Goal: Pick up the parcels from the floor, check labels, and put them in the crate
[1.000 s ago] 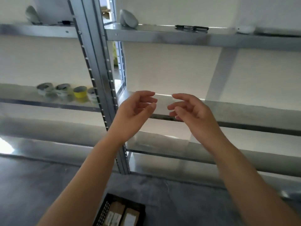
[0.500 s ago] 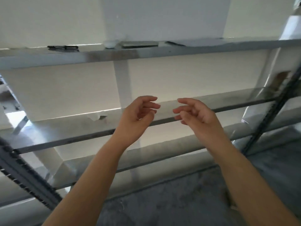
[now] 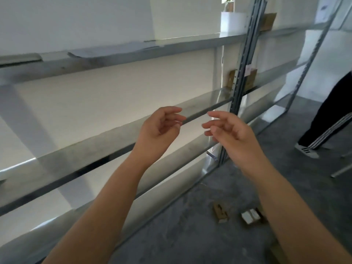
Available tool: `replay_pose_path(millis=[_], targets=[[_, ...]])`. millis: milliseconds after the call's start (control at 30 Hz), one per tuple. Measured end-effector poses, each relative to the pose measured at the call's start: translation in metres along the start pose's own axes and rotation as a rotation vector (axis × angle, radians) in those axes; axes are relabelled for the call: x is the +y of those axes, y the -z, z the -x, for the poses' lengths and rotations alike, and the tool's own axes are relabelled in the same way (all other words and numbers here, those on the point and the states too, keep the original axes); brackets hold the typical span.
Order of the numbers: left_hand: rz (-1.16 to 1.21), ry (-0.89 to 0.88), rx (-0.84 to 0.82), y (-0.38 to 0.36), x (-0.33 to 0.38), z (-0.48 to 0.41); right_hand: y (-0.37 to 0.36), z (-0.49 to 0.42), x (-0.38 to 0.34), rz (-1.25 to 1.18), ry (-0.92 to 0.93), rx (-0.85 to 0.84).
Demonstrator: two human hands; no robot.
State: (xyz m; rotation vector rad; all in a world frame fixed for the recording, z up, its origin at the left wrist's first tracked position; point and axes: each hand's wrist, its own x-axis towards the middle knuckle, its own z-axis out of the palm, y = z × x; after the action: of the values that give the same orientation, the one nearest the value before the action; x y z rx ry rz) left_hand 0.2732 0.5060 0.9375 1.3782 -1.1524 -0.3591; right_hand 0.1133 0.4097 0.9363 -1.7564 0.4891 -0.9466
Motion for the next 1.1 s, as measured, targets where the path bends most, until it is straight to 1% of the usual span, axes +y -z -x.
replay_pose_path(millis=[367, 533, 700, 867, 967, 1100], targets=[[0.14, -0.101, -0.377, -0.088, -0.029, -0.112, 0.08, -0.04, 0.028, 0.121, -0.025, 0.399], [0.261, -0.135, -0.539, -0.134, -0.043, -0.155, 0.107, -0.045, 0.038, 0.176, -0.055, 0.569], [0.343, -0.142, -0.712, -0.196, -0.063, -0.172, 0.146, -0.024, 0.056, 0.225, -0.115, 0.762], [0.402, -0.135, -0.846, -0.263, -0.058, -0.164, 0.192, 0.004, 0.062, 0.235, -0.158, 0.878], [0.376, -0.166, -0.866, -0.302, -0.046, -0.165, 0.228, 0.009, 0.062, 0.274, -0.147, 0.905], [0.42, -0.183, -0.821, -0.354, -0.02, -0.169, 0.279, 0.014, 0.055, 0.295, -0.106, 0.883]])
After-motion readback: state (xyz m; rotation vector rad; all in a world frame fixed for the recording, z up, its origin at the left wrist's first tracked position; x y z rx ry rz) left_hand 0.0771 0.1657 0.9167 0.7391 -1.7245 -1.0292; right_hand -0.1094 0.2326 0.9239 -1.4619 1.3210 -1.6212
